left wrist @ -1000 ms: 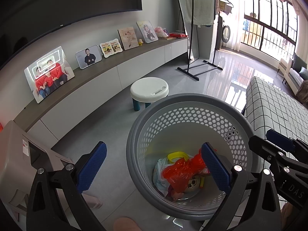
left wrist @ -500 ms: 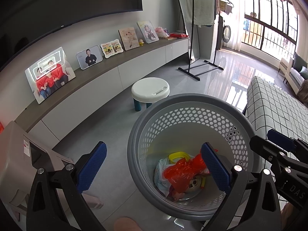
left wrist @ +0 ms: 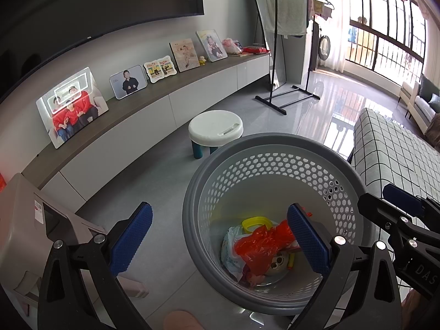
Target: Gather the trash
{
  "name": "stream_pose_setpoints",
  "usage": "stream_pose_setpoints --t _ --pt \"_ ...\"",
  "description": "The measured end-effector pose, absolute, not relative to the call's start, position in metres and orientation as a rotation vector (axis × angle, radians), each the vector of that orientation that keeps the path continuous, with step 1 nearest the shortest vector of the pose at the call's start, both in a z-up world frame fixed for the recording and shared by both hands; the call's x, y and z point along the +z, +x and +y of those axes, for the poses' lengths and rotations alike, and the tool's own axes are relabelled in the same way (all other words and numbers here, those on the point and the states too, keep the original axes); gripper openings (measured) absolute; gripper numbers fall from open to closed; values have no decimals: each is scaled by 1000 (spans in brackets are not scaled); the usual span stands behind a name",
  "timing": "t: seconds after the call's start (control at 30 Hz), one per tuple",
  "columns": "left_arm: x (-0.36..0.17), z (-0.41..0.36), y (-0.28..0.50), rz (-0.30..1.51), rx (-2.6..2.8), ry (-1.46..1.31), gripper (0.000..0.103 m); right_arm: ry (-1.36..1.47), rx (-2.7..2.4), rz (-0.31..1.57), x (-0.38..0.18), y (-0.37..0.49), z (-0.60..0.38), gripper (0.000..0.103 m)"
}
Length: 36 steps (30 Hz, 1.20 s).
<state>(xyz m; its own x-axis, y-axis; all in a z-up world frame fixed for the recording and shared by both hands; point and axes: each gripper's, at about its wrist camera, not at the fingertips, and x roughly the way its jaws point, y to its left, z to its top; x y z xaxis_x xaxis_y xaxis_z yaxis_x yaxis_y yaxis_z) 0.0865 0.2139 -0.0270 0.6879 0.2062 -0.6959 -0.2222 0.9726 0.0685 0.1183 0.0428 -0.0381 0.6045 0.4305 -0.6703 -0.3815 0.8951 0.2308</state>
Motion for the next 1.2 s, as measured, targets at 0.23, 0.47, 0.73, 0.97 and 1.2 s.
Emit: stream_pose_setpoints --t 0.23,0.47,0.73,0.97,1.2 --pt "-27 214 87 776 240 -18 97 63 474 794 -35 118 46 58" --pt "-27 213 87 777 238 -15 97 65 475 794 -31 117 48 58" --pt "-27 212 88 780 241 -24 97 66 474 795 -32 117 47 58" --pt "-28 212 88 781 241 -21 97 64 476 793 -30 117 47 58" --pt "-28 212 88 782 241 -22 97 64 476 792 -30 117 47 58"
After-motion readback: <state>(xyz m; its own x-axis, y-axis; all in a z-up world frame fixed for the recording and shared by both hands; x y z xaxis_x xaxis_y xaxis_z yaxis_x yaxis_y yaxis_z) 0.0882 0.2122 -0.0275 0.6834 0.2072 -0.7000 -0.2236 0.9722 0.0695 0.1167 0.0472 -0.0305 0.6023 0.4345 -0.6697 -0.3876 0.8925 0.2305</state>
